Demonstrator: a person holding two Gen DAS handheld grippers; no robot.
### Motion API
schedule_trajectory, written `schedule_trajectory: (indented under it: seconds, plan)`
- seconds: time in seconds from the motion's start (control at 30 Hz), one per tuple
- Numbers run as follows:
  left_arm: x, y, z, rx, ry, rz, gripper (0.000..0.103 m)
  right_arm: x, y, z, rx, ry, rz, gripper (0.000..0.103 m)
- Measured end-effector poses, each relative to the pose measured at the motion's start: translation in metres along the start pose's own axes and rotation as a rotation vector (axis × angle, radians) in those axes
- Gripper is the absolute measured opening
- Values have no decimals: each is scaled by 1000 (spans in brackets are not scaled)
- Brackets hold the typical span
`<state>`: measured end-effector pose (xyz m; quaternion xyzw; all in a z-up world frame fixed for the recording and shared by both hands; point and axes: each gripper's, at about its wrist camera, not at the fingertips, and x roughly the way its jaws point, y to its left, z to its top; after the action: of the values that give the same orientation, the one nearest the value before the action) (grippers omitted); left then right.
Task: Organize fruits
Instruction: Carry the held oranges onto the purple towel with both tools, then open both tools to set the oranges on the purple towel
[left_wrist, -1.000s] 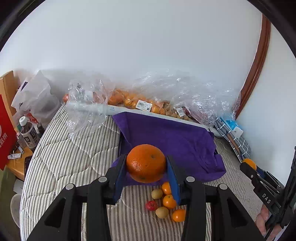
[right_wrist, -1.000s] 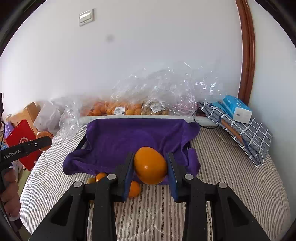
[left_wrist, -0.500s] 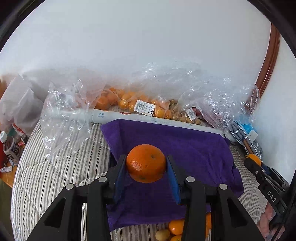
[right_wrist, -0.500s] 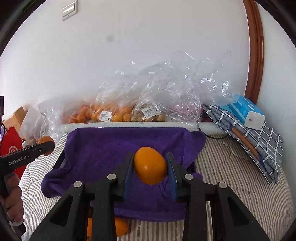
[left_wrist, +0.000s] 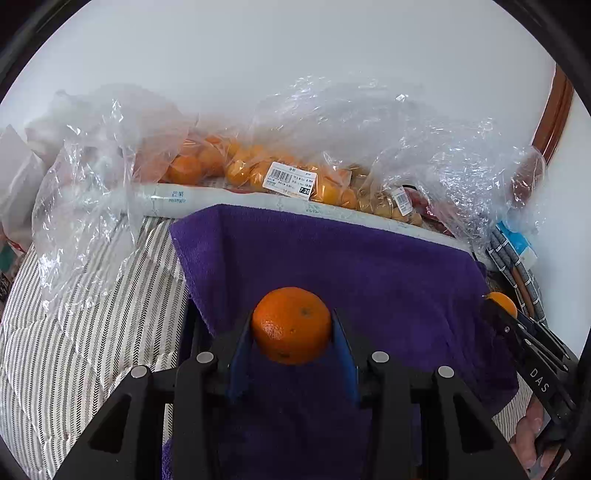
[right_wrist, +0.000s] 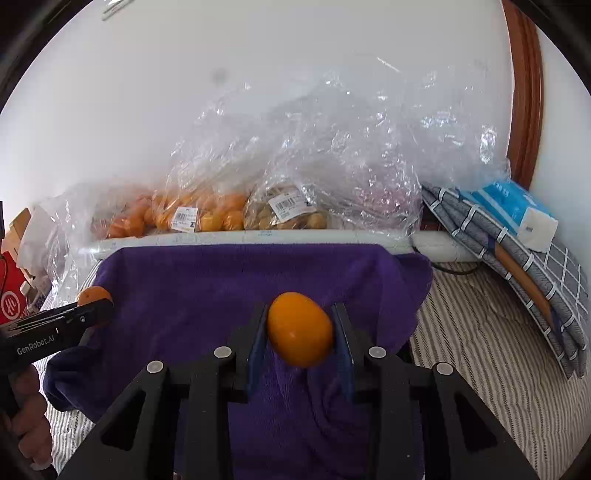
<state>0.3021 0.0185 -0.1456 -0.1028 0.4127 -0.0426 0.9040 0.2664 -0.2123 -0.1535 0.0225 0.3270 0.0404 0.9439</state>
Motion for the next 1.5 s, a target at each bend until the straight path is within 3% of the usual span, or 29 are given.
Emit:
schedule_trajectory:
  seconds: [0.37,1.07,1.3,1.43,1.5]
  plan:
    - [20,6,-11,-7,57,6,40,14,2,-12,-13,47,8,34]
    - [20,2,-11,40,42,21,40,20,1,-16,-18,77,-7,35]
    - [8,-9,-11,80,18,42,48,6,-3,-11,12,43,21,59]
    - [-10,-10,-7,65,-17,25,49,-10,-6,-3,49,67,-9,78]
    - [-18,-11,-7,60,-23,26,49,-22,-6,-2,54,86,-38,79]
